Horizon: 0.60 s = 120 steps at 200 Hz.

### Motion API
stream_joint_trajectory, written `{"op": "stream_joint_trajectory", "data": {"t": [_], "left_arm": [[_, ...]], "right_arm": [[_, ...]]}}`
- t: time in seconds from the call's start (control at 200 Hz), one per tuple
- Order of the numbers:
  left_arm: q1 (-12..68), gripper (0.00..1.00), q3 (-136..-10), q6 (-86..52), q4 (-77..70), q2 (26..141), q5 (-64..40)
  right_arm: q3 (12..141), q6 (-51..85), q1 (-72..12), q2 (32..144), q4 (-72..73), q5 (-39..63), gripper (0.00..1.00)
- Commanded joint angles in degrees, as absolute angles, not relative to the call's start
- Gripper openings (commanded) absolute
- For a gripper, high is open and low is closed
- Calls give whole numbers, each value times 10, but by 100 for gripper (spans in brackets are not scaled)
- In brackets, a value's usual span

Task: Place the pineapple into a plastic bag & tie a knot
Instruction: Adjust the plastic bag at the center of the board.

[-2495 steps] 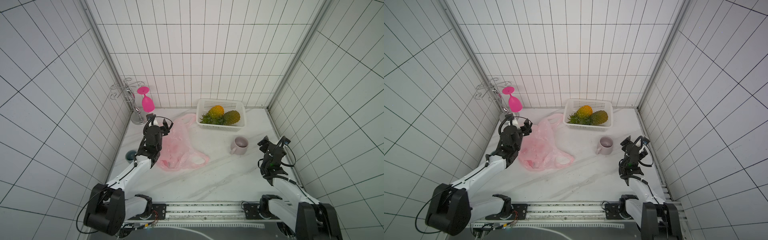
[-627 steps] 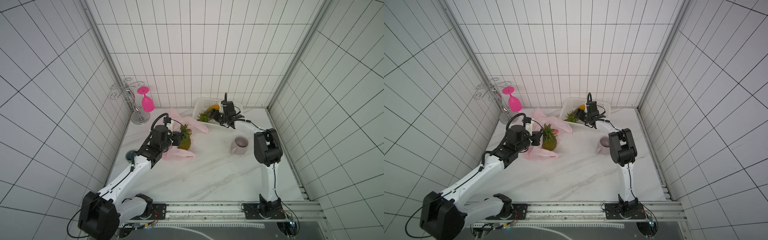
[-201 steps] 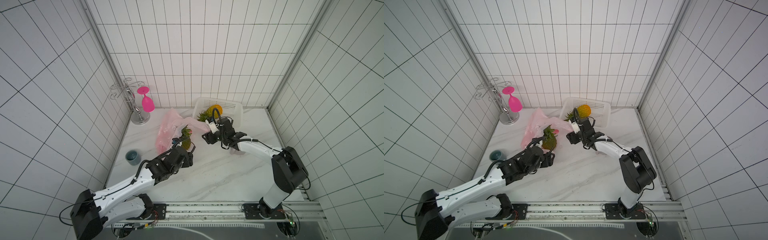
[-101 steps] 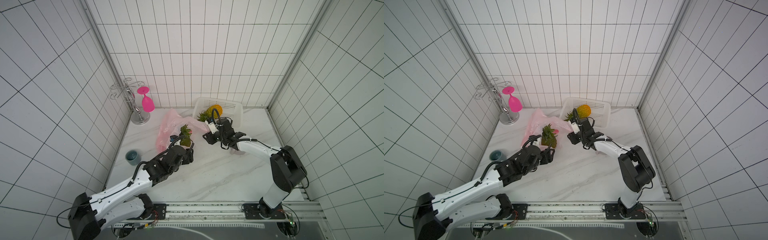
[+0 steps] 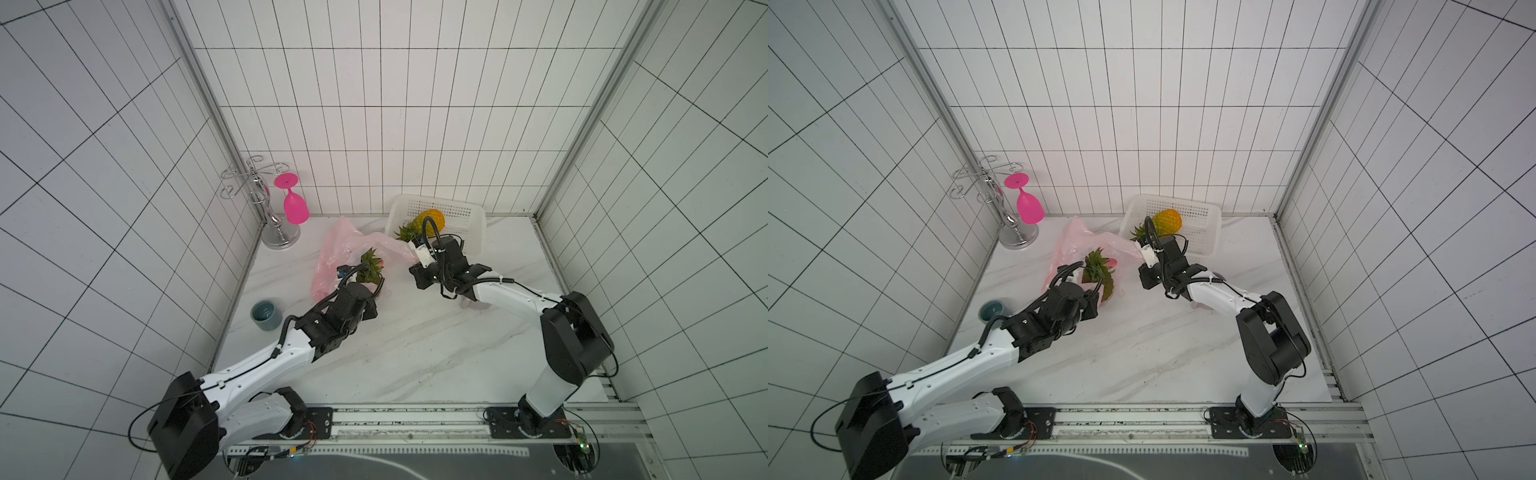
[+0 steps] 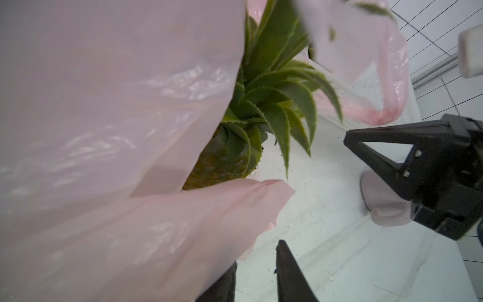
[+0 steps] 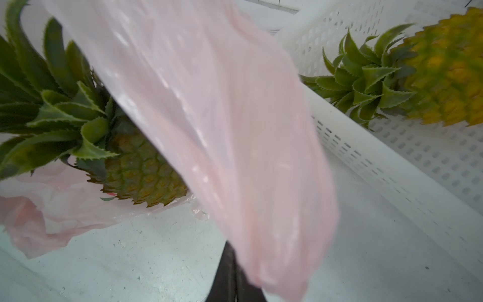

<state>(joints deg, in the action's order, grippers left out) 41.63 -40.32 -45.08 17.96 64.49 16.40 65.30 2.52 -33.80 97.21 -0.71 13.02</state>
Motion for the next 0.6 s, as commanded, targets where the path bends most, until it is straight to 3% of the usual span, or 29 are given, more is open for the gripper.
{"op": "stream_joint_trajectory", "data": {"t": [0.0, 0.045, 0.245, 0.375, 0.415, 0.47, 0.595], "left_arm": [[407, 7, -427, -438, 185, 650, 139], [407, 0, -429, -433, 188, 646, 133], [407, 0, -421, -406, 196, 592, 94], [418, 37, -408, -378, 220, 559, 70], [430, 45, -408, -366, 233, 552, 72], [454, 51, -410, -347, 254, 545, 78], [500, 56, -404, -320, 293, 531, 106]], "right_arm": [[713, 22, -347, 935, -4, 139, 0], [713, 24, -348, 926, -5, 139, 0], [715, 34, -350, 891, -12, 128, 0], [720, 42, -350, 884, -33, 115, 0], [722, 45, -350, 883, -41, 115, 7], [720, 54, -349, 879, -50, 117, 21], [694, 78, -348, 855, -47, 185, 41]]}}
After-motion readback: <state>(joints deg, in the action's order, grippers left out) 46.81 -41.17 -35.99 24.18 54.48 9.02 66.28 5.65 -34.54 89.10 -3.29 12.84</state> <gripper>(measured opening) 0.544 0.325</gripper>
